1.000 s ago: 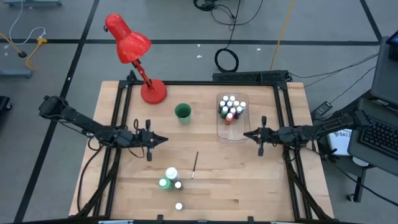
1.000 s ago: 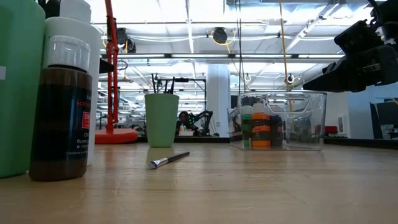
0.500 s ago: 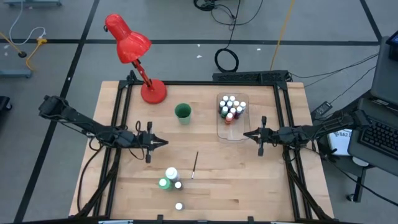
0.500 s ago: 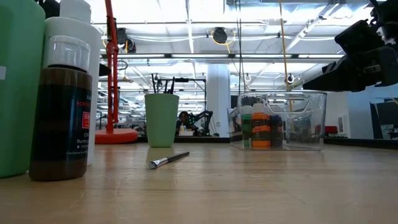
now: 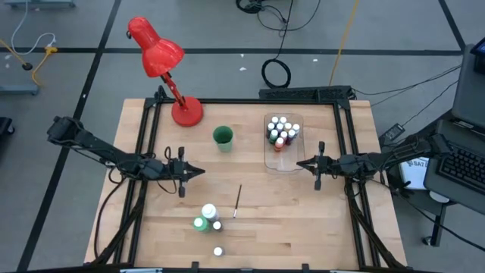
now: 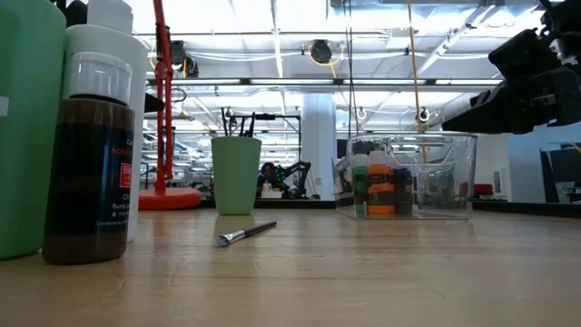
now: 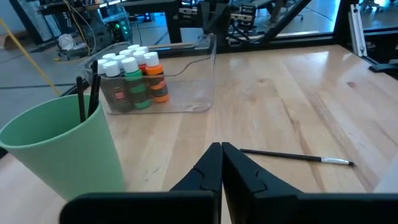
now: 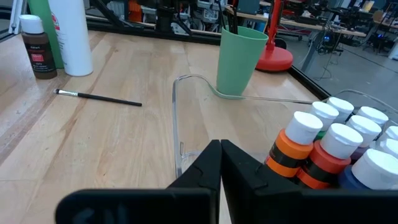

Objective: Pick & Place Paint Supplies
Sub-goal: Put the gray paint bottle into the transparent bin

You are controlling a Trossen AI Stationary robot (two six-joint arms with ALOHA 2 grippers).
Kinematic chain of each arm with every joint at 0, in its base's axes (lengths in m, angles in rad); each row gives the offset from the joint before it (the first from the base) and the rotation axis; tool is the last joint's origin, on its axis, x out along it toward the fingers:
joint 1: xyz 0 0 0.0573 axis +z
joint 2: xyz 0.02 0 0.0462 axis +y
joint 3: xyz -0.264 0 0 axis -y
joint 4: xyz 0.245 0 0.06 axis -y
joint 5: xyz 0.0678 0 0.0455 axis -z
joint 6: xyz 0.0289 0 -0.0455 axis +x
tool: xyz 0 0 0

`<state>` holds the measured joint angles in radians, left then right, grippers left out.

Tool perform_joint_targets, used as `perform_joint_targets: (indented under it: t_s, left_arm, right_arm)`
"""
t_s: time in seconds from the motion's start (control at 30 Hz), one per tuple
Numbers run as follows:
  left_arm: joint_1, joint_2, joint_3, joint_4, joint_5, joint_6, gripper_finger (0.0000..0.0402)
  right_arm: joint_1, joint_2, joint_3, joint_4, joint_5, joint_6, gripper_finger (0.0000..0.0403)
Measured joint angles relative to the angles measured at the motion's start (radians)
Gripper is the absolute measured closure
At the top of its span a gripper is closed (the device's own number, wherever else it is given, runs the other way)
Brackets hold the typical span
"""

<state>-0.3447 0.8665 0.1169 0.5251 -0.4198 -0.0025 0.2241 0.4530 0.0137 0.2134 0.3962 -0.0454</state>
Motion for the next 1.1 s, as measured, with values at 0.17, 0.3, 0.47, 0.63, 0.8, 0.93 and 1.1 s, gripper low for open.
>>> perform_joint_targets:
  t_s: [0.17,0.3,0.47,0.63,0.8,0.93,1.1]
  left_arm:
    - [0.0,0.0,0.0,-0.002,0.0,0.018,0.0381]
    - [0.0,0.0,0.0,0.002,0.0,-0.021,0.0387]
    - [0.0,0.0,0.0,0.002,0.0,-0.024,0.0399]
    - [0.004,0.0,0.0,0.01,-0.001,0.0,0.0386]
    - [0.014,0.0,0.0,0.009,-0.001,-0.014,0.0383]
    - [0.02,0.0,0.0,0.009,-0.001,-0.018,0.0383]
    - [0.023,0.0,0.0,0.009,-0.001,-0.049,0.0383]
  right_arm:
    - [0.0,0.0,0.0,0.0,0.0,-0.02,0.0399]
    - [0.0,0.0,0.0,0.051,0.035,-0.051,0.0399]
    - [0.0,0.0,0.0,0.154,0.077,-0.075,0.0399]
    - [0.0,0.001,0.0,0.223,0.074,-0.13,0.0399]
    - [0.001,0.003,0.0,0.334,-0.029,-0.156,0.0399]
    - [0.002,0.038,0.032,0.385,-0.093,-0.149,0.0396]
    - [0.049,0.175,0.161,0.375,-0.112,-0.124,0.0366]
